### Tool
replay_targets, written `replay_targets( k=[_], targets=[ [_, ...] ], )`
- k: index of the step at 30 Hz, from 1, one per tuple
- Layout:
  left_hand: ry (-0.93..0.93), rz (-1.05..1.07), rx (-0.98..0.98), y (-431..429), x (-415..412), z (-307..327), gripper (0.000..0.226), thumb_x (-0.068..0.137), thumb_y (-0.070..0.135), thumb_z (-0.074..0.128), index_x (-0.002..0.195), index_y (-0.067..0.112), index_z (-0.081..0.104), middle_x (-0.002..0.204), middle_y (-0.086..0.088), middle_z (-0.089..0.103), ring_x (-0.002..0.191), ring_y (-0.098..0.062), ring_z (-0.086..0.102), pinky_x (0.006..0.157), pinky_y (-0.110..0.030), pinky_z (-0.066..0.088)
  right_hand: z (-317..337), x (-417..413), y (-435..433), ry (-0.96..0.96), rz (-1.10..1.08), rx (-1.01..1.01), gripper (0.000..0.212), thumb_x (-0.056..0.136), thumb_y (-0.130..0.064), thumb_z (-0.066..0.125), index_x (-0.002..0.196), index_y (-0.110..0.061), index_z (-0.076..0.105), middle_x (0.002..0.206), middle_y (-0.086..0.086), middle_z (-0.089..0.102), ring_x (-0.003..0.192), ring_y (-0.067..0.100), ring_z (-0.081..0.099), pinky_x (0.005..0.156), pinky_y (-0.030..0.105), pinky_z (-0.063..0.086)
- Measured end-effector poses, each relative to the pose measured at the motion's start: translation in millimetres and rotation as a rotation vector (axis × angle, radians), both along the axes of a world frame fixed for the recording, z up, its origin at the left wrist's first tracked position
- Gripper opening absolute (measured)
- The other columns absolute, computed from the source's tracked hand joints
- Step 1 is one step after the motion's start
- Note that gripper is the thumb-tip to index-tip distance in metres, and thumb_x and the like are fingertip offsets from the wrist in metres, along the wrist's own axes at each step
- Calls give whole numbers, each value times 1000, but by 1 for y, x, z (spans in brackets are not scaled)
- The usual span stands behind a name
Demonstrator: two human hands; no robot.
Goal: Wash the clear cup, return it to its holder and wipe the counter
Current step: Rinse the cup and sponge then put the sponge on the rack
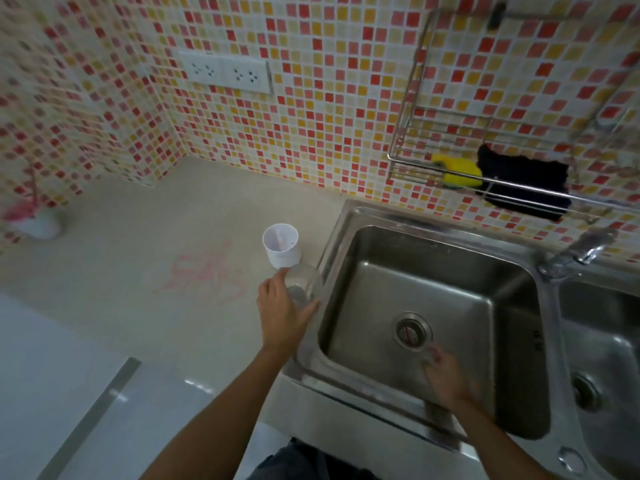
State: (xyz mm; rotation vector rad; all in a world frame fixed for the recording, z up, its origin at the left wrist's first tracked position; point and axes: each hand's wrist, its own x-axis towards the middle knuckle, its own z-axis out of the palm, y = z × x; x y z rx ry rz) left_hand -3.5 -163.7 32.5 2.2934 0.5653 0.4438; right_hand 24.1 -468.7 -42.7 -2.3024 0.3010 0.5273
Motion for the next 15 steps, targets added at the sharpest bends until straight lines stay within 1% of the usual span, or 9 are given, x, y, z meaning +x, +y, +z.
replay_targets(
  k=[1, 3, 5, 7, 9, 12, 15],
  targets=[
    [-18, 32, -55, 9, -2, 0, 84, 66, 51, 81, 132, 20, 40, 129, -1, 50, 119, -21, 40, 98, -37, 42, 7, 6, 21, -36, 14, 22, 39, 84, 2, 62, 122, -5, 59, 120, 16, 64, 108, 31, 60, 88, 30, 42],
    [-33, 74, -129, 29, -6, -2, 83, 65, 45, 83, 130, 19, 41, 126, -1, 50, 116, -21, 40, 92, -33, 41, 19, 18, 64, -101, 43, 88, 39, 83, 1, 66, 122, -2, 60, 118, 15, 65, 108, 30, 61, 88, 28, 42],
    [-17, 89, -166, 48, -8, -6, 83, 65, 43, 84, 131, 18, 40, 127, -2, 49, 117, -21, 39, 90, -29, 37, 30, 30, 104, -158, 101, 109, 40, 83, -4, 69, 122, -5, 60, 117, 14, 66, 108, 27, 62, 91, 32, 46],
    [21, 74, -198, 63, -9, -12, 85, 66, 44, 83, 133, 17, 39, 129, -2, 49, 119, -21, 39, 90, -27, 35, 38, 40, 139, -205, 148, 150, 41, 84, -10, 70, 123, -11, 60, 119, 9, 66, 109, 22, 61, 94, 34, 48],
    [65, 39, -224, 74, -11, -20, 87, 65, 45, 83, 134, 16, 37, 130, -2, 48, 121, -21, 39, 91, -26, 35, 50, 50, 174, -247, 204, 190, 43, 84, -11, 70, 125, -13, 58, 119, 5, 65, 110, 18, 60, 93, 29, 45],
    [107, -13, -249, 83, -11, -30, 89, 65, 44, 84, 135, 17, 36, 131, -1, 47, 121, -21, 41, 94, -26, 36, 59, 64, 206, -285, 244, 232, 45, 85, -12, 69, 128, -13, 56, 122, 2, 63, 111, 14, 57, 90, 22, 41],
    [102, -72, -264, 95, -12, -30, 94, 64, 50, 82, 138, 16, 35, 131, 5, 42, 125, -17, 39, 100, -26, 33, 65, 78, 234, -338, 278, 226, 50, 83, -13, 70, 130, -12, 55, 127, 3, 62, 115, 15, 57, 95, 23, 41]
  ],
)
